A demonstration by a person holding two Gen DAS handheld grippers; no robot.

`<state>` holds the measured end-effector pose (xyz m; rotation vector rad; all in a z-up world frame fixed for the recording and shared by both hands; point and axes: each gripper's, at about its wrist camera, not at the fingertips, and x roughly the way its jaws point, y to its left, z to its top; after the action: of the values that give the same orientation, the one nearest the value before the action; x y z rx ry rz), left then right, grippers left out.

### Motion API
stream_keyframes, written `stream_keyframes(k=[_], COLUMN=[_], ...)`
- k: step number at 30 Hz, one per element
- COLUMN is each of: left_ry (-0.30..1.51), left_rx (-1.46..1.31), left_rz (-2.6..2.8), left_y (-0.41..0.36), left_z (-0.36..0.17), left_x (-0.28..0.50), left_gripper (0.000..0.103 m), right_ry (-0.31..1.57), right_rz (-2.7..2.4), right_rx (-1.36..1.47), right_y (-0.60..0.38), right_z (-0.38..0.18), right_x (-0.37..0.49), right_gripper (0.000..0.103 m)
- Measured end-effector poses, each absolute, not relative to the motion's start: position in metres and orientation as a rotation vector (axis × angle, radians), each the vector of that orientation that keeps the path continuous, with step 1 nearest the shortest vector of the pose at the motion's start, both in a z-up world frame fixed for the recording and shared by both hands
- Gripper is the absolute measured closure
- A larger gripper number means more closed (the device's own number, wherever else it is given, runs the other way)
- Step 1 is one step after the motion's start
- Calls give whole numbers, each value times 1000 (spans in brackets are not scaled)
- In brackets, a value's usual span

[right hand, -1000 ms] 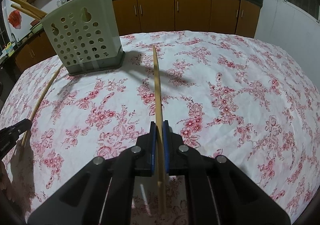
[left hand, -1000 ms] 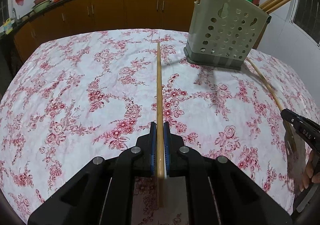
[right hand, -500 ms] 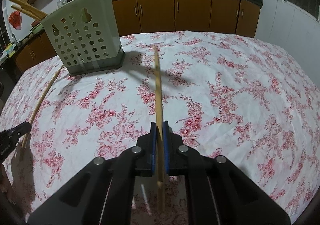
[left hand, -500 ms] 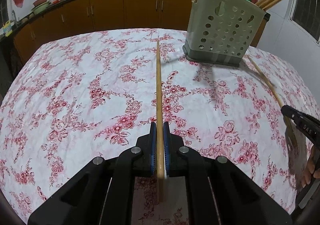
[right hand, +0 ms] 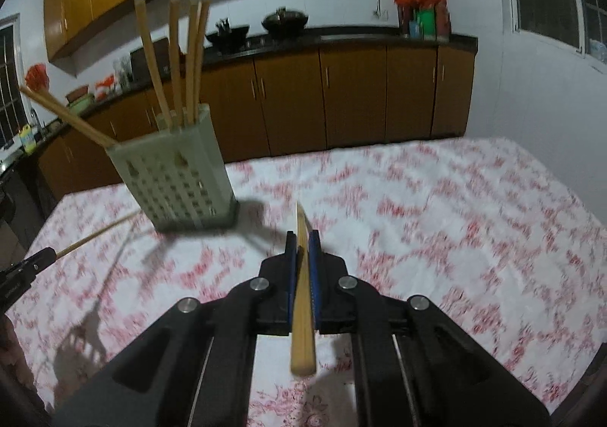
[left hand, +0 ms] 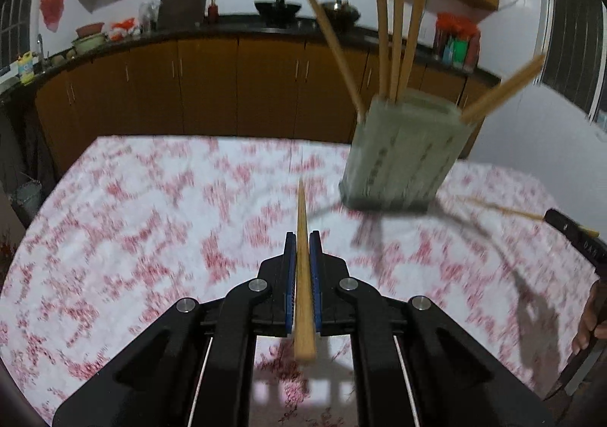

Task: Organize utensils
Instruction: 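Lift the held chopsticks with both grippers up over the green holder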

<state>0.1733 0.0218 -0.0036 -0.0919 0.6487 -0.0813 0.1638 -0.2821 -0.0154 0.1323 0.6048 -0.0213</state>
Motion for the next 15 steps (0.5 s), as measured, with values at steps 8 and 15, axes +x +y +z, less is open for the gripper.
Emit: stream_keyframes(k=[8,15], left_ry=[587,520], left_rx=[-109,-109], left_rz=[-81,-102], left_y=[23,24], left_z=[18,45], left_x=[171,168], left_gripper=[95,95], right_ry=[576,494], right_rz=[-20,4], right_rx=[133,164], right_y=[-282,-283], right_z=[-5,27], right_x=[162,158], right_gripper=[95,95])
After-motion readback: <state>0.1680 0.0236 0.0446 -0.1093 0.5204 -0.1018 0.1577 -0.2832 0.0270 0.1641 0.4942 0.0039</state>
